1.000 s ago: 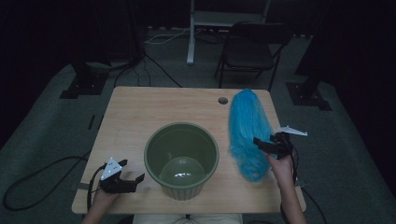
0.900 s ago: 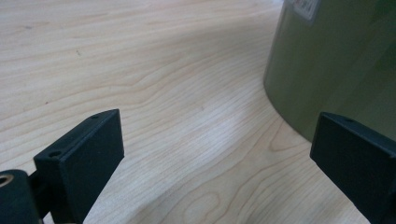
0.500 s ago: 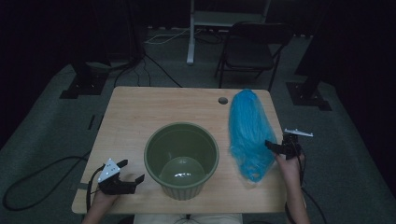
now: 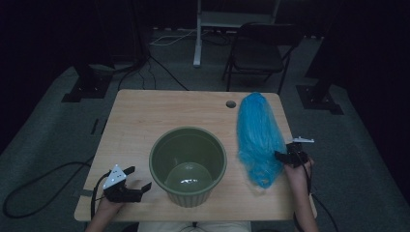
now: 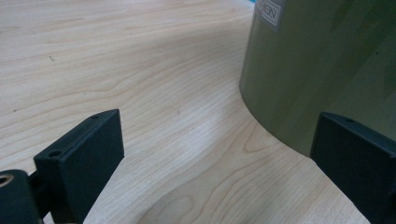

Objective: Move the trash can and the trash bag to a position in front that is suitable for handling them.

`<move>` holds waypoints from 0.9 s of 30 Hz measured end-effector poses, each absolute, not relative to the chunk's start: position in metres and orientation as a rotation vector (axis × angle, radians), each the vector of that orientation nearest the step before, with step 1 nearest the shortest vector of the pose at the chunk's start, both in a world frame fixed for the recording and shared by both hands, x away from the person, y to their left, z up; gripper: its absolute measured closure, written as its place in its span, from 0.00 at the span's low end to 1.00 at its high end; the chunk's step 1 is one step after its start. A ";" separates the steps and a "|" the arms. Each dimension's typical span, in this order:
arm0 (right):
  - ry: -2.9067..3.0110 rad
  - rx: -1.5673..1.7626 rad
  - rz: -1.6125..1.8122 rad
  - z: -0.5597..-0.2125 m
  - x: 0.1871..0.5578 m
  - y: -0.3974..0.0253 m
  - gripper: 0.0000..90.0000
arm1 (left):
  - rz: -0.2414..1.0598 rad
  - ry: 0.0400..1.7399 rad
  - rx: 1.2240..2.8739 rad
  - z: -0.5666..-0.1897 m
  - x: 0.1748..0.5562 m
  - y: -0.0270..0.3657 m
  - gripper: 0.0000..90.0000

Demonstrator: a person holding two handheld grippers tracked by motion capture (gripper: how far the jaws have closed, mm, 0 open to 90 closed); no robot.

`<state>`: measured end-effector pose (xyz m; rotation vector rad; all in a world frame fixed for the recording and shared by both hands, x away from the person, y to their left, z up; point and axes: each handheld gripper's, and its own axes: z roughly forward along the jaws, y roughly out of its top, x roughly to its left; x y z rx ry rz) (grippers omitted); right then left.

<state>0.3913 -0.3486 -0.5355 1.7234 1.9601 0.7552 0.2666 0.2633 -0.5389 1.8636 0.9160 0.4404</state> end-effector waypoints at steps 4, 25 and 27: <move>1.998 1.655 0.747 -0.535 0.389 -0.336 0.62 | 0.447 0.923 1.859 -0.539 0.267 0.263 0.04; 2.021 1.713 1.182 -0.527 0.379 -0.259 0.59 | 0.460 0.902 1.860 -0.534 0.268 0.263 0.04; 2.126 1.673 1.137 -0.527 0.371 -0.248 0.54 | 0.460 0.898 1.865 -0.534 0.268 0.262 0.04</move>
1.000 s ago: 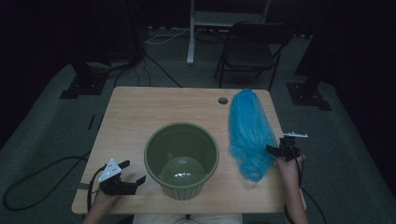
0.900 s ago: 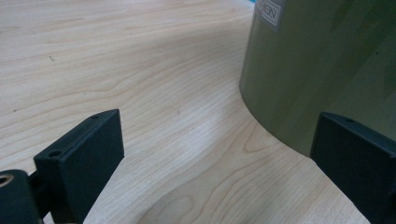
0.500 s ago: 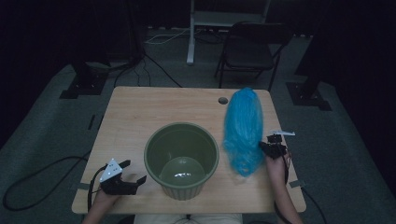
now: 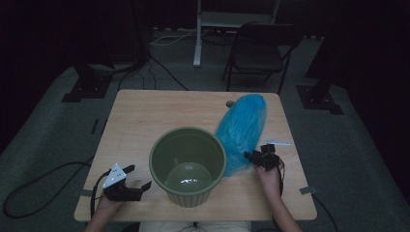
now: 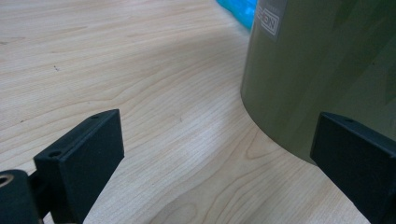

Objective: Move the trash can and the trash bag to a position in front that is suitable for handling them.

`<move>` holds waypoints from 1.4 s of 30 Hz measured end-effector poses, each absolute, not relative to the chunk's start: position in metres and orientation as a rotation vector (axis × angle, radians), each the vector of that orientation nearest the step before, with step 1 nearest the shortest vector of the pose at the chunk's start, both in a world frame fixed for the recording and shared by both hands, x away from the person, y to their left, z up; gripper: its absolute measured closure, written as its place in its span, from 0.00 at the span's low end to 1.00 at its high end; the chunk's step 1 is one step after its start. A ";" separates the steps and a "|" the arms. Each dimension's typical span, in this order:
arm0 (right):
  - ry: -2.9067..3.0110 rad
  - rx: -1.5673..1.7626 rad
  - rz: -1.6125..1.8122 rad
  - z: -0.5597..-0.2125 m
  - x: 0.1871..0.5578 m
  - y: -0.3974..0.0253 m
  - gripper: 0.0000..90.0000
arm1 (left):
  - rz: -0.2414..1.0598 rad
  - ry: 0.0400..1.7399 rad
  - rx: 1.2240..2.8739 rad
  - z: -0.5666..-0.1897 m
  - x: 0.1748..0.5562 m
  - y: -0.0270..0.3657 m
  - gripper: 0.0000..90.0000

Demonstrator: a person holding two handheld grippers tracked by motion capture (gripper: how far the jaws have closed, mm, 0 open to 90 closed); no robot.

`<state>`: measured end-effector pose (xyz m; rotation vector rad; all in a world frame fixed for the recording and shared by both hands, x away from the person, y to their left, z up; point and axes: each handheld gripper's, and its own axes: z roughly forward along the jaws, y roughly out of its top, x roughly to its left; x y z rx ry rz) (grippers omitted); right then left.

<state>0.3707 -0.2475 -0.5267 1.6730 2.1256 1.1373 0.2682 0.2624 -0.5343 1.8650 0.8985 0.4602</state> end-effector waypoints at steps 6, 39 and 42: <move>2.214 1.569 1.054 -0.520 0.339 -0.247 0.47 | 0.463 0.898 1.870 -0.535 0.269 0.263 0.04; 1.893 1.778 0.680 -0.532 0.537 -0.282 0.37 | 0.440 0.941 1.852 -0.540 0.270 0.268 0.04; 1.882 1.775 0.678 -0.535 0.537 -0.278 0.35 | 0.441 0.943 1.854 -0.540 0.270 0.268 0.04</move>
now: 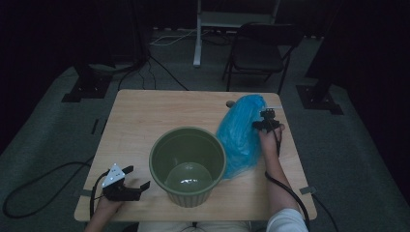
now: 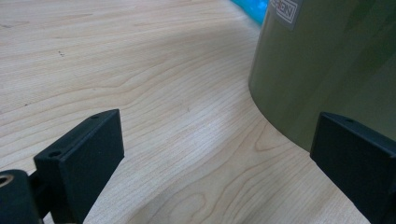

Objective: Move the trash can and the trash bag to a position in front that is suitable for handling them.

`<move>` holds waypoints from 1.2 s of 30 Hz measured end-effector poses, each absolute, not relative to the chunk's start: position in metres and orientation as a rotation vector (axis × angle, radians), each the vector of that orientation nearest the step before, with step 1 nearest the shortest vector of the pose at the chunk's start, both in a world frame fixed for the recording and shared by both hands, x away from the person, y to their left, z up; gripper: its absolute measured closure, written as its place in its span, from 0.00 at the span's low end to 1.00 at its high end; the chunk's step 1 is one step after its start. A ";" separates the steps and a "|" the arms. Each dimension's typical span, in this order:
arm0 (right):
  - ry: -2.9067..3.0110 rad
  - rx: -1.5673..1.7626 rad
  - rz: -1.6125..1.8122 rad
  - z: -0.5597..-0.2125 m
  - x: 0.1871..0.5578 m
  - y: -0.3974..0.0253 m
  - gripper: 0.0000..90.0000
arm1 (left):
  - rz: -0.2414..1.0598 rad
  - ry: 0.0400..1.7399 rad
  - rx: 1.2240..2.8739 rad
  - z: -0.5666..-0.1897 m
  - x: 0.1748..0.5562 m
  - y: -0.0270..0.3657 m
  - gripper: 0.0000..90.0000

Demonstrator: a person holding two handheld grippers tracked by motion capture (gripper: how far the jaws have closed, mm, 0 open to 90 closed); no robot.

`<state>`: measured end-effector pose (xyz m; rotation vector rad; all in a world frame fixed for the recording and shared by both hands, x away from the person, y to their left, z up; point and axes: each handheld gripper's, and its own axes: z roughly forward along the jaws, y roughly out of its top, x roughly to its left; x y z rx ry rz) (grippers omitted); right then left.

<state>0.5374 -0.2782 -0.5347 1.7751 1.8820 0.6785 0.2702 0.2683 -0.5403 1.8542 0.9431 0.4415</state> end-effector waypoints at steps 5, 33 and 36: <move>1.869 1.789 0.688 -0.536 0.537 -0.277 0.32 | 0.440 0.946 1.858 -0.540 0.269 0.268 0.04; 1.703 1.861 0.879 -0.523 0.427 -0.334 0.98 | 0.453 0.915 1.867 -0.536 0.269 0.261 0.04; 1.734 1.816 0.872 -0.522 0.391 -0.340 0.96 | 0.452 0.912 1.866 -0.535 0.268 0.259 0.04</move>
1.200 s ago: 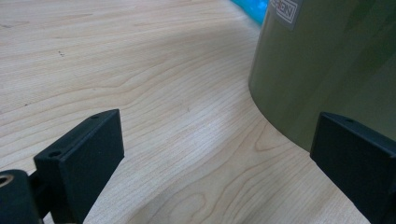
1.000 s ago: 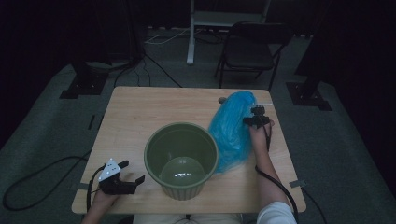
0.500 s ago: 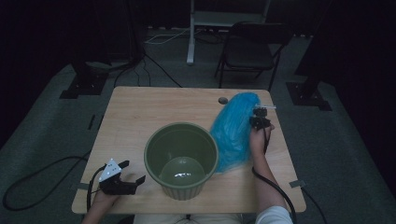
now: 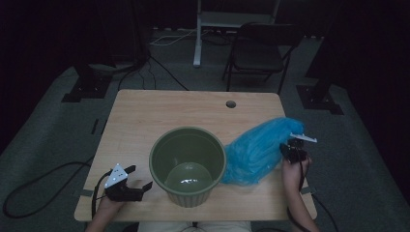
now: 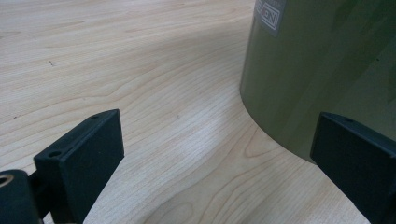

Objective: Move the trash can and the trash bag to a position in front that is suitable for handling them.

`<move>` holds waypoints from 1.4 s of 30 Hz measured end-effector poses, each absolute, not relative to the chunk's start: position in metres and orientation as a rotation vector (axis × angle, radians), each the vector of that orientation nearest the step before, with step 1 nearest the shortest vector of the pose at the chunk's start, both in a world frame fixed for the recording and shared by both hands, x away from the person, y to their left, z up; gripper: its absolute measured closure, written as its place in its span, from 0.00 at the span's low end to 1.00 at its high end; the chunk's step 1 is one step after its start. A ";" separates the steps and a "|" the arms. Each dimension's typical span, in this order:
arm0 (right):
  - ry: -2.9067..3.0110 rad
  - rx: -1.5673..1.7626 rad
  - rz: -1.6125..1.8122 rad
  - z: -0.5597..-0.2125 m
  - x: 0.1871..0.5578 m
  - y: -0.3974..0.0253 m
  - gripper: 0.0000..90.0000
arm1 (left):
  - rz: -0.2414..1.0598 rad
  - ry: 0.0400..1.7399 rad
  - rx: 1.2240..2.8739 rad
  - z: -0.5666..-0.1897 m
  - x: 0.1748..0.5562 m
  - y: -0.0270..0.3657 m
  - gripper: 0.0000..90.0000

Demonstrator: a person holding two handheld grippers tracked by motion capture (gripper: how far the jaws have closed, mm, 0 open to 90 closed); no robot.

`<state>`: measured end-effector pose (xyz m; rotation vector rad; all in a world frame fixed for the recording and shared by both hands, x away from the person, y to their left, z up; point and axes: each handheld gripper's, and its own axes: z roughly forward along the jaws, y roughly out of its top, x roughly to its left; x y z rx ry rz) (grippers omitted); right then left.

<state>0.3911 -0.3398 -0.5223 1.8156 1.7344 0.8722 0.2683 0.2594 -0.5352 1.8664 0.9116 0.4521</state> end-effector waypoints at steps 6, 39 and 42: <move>1.790 1.802 0.937 -0.525 0.327 -0.345 0.96 | 0.457 0.907 1.870 -0.534 0.269 0.257 0.04; 1.814 1.851 1.058 -0.506 0.191 -0.356 0.42 | 0.455 0.911 1.880 -0.538 0.273 0.256 0.04; 1.847 1.791 1.107 -0.496 0.195 -0.345 0.39 | 0.455 0.911 1.880 -0.538 0.274 0.256 0.04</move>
